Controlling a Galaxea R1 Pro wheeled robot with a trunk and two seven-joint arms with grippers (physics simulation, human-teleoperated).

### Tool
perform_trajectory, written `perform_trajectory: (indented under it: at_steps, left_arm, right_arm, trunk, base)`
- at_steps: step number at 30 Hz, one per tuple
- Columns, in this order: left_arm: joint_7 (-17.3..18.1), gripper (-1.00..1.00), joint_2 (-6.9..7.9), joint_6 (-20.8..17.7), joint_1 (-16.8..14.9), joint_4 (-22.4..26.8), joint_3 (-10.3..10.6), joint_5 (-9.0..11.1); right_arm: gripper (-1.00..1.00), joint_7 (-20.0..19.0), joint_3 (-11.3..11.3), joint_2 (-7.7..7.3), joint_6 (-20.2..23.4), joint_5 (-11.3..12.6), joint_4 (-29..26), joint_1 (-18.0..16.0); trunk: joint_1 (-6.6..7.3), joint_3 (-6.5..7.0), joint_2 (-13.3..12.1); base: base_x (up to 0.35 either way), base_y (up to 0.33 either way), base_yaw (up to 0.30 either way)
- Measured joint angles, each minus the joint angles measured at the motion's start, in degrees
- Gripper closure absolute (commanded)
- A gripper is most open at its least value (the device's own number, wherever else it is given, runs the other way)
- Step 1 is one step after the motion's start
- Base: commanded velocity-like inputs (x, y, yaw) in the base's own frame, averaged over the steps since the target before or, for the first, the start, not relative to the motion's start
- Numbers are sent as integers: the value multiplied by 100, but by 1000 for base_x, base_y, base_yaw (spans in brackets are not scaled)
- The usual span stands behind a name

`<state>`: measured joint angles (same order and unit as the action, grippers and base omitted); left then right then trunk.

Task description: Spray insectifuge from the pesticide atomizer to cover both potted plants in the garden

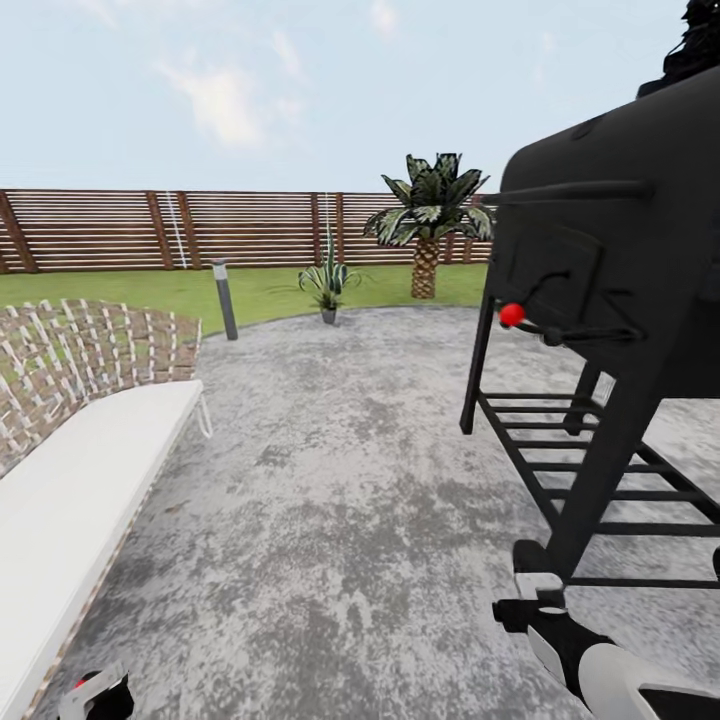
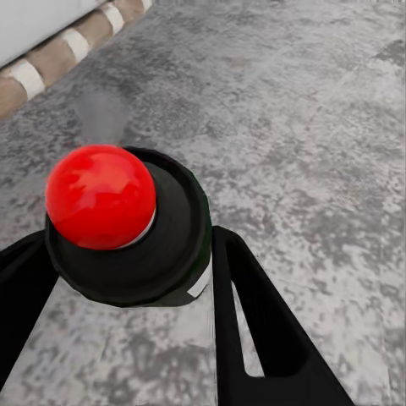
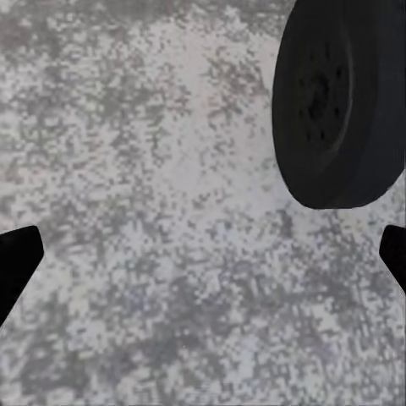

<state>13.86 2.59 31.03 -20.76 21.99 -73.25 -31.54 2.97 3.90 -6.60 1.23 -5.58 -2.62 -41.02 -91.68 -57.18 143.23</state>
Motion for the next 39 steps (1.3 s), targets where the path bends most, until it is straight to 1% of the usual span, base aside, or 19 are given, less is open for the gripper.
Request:
perform_trajectory:
  at_steps: [30,39]
  left_arm:
    - [0,100,4,0,0,0,0,0]
    - [0,100,1,0,-1,-3,0,0]
  right_arm:
    - [-100,25,24,0,-25,17,-17,0]
    - [-100,26,24,0,-27,22,-8,0]
  trunk:
    - [0,0,0]
    - [0,0,0]
  base:
    - [338,84,0]
    - [338,12,0]
